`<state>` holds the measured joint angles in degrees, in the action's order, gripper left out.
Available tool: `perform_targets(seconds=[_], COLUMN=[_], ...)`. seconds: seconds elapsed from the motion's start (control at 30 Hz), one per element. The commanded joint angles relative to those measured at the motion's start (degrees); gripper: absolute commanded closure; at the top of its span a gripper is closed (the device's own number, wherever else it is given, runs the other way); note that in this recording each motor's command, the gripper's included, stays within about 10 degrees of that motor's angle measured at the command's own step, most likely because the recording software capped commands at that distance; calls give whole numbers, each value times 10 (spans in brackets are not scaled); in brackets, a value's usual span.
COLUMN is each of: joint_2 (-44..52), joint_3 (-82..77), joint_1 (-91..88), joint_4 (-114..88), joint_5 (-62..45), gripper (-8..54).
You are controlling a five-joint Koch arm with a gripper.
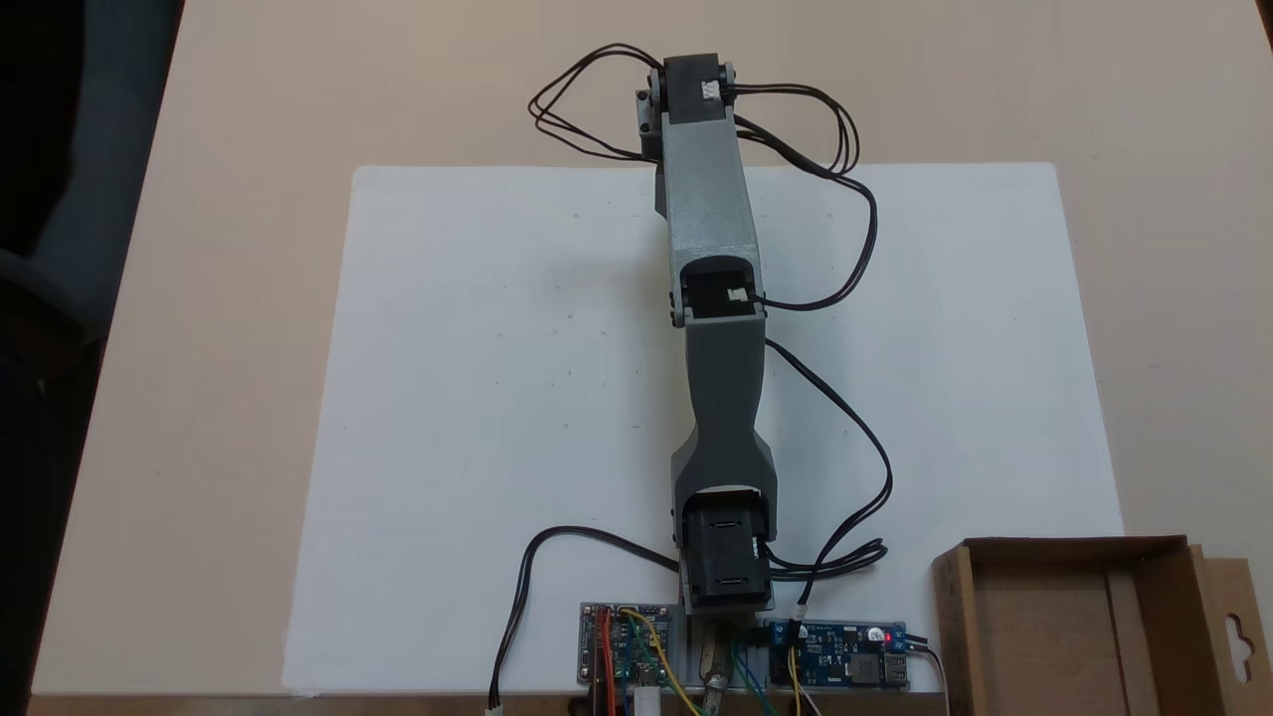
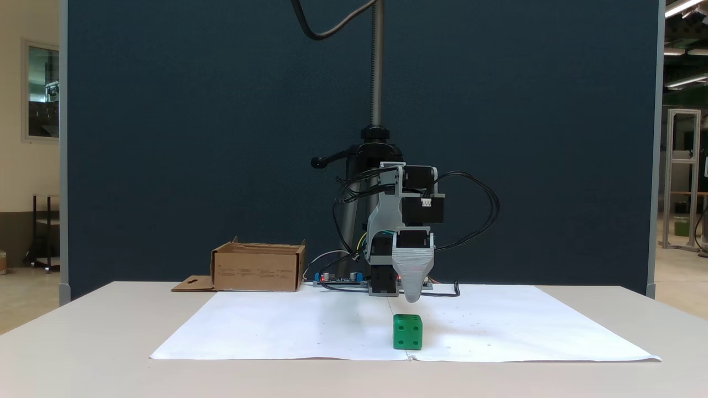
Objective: Grasp a green dice and put it in the bin.
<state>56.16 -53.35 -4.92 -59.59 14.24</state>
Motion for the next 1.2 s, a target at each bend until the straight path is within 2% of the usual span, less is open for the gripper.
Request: perform_targets(seconds=[0.0, 0.87, 1.17], joint_2=[8, -63, -71], joint_3=[30, 35, 38], joint_1=[-9, 2, 11], joint_4=[-25, 2, 25], joint_5=[30, 25, -7], gripper=[54, 54, 54])
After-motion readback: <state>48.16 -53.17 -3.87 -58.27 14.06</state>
